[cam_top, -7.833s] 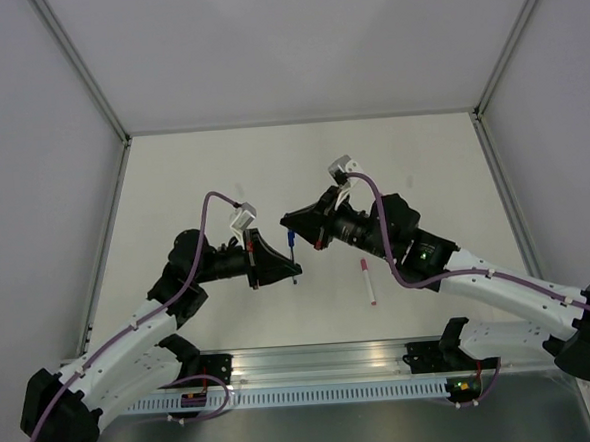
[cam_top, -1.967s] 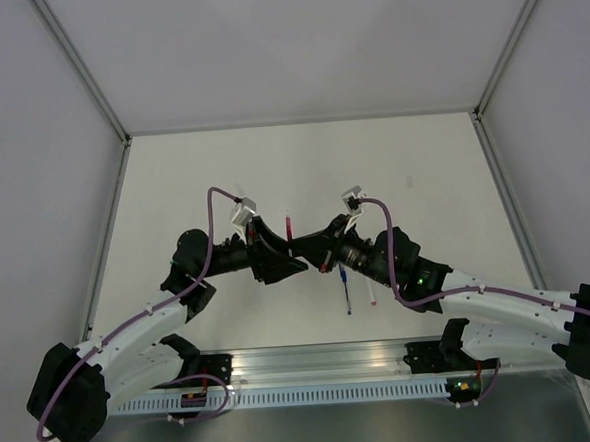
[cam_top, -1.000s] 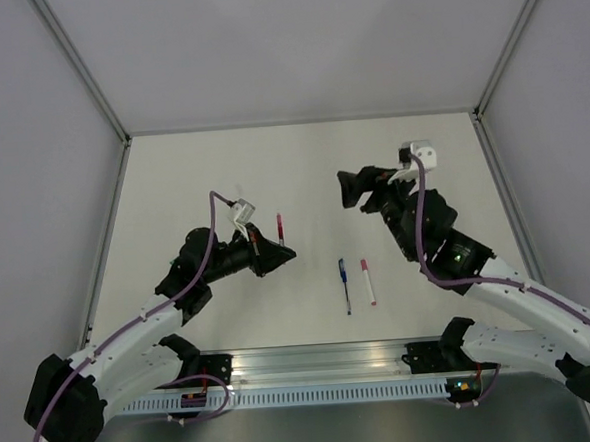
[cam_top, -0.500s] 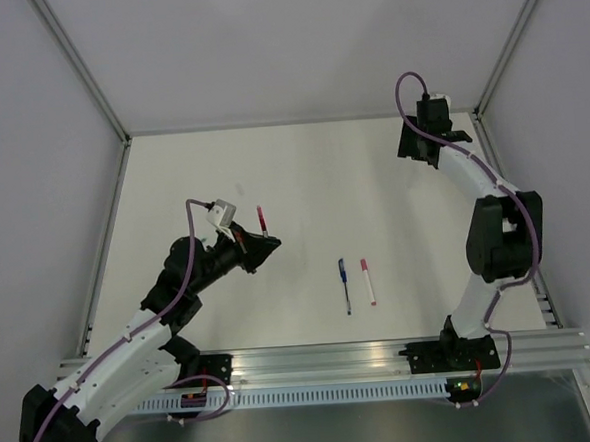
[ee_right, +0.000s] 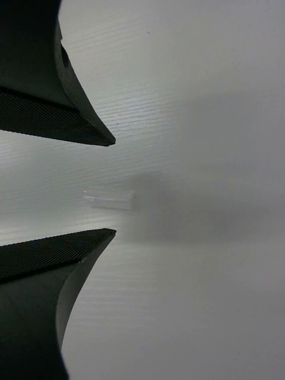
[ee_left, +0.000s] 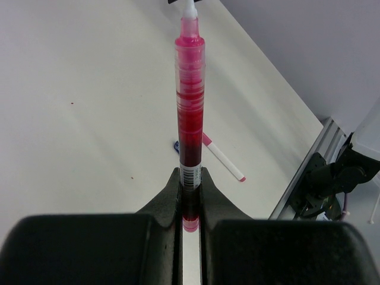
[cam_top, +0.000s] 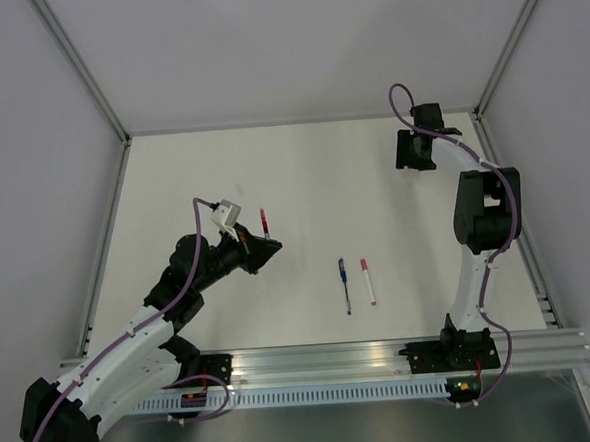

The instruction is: Insert the pens into the pen caps

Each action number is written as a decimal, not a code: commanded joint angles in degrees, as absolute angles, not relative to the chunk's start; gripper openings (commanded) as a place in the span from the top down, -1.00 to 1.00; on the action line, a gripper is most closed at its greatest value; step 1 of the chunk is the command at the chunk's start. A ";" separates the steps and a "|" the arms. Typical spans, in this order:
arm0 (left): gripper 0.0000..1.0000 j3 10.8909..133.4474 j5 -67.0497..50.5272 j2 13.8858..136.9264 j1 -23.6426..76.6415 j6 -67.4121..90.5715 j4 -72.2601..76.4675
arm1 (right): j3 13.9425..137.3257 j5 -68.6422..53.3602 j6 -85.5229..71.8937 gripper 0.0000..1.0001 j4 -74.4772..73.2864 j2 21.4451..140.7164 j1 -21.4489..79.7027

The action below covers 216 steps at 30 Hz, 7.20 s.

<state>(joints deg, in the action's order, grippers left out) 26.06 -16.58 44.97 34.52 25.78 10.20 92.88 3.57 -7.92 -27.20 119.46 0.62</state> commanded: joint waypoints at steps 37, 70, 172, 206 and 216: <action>0.95 28.74 -15.47 45.97 34.72 25.49 7.65 | 94.75 8.17 -6.59 0.38 -35.15 126.12 0.70; 0.95 28.48 -40.70 50.63 34.72 28.30 20.48 | 65.66 -13.12 -34.99 1.00 7.91 77.10 31.33; 0.95 21.18 -45.70 40.96 34.72 30.50 33.49 | 49.66 -3.87 -29.00 1.00 30.32 64.16 59.59; 0.95 22.32 -32.52 38.94 34.63 28.92 25.31 | 36.04 -4.58 -25.76 1.00 38.94 65.74 64.51; 0.95 22.33 -31.38 39.03 34.72 28.04 24.52 | 32.87 -3.33 -24.52 1.00 37.53 65.56 66.00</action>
<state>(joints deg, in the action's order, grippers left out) 20.49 -40.75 39.79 35.77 27.99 18.20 35.44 4.71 -24.10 44.51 64.71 62.89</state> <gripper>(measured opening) 0.089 0.182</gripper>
